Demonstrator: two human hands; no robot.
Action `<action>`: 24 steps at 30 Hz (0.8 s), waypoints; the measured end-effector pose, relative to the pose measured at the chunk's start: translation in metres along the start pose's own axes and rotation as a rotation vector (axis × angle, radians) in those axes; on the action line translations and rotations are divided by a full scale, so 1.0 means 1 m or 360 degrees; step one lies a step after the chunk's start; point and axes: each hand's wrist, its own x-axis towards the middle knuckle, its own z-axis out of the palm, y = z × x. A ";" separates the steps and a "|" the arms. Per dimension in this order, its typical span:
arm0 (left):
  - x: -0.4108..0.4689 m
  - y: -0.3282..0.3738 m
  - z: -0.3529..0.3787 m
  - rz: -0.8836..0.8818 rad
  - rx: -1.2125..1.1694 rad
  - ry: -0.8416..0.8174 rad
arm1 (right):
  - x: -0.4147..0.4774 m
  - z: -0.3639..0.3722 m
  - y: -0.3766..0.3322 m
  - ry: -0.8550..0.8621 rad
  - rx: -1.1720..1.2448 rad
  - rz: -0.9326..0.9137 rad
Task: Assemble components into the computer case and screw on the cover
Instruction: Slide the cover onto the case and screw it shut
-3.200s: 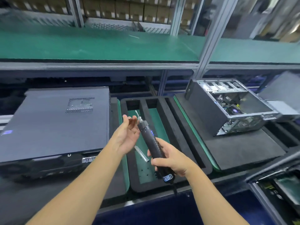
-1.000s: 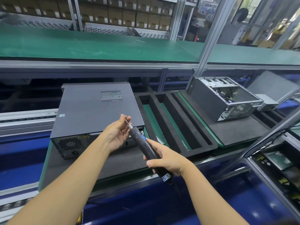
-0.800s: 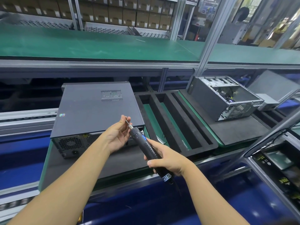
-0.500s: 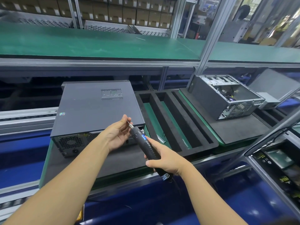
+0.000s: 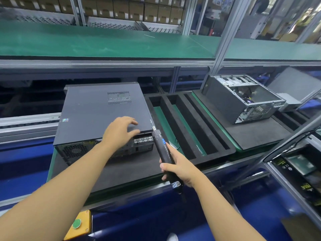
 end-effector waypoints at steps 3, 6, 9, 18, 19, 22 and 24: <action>0.010 -0.002 0.011 0.0197 0.0419 -0.0208 | -0.005 -0.001 0.008 0.0026 0.0038 0.0028; 0.024 -0.002 0.020 0.0157 0.0569 -0.0312 | -0.014 -0.006 0.018 0.0055 -0.0012 0.0090; 0.035 -0.007 0.020 0.0062 0.0602 -0.0495 | -0.020 -0.011 0.025 0.0058 -0.0038 0.0164; 0.027 -0.009 0.026 0.0199 0.0811 -0.0475 | -0.013 0.002 0.041 0.0058 -0.0144 0.0275; 0.027 -0.009 0.027 0.0198 0.0803 -0.0464 | -0.012 0.002 0.042 0.0067 -0.0144 0.0282; 0.026 -0.010 0.028 0.0190 0.0748 -0.0437 | -0.009 0.000 0.043 0.0089 -0.0118 0.0293; 0.026 -0.011 0.030 0.0176 0.0730 -0.0434 | -0.007 -0.001 0.043 0.0085 -0.0104 0.0288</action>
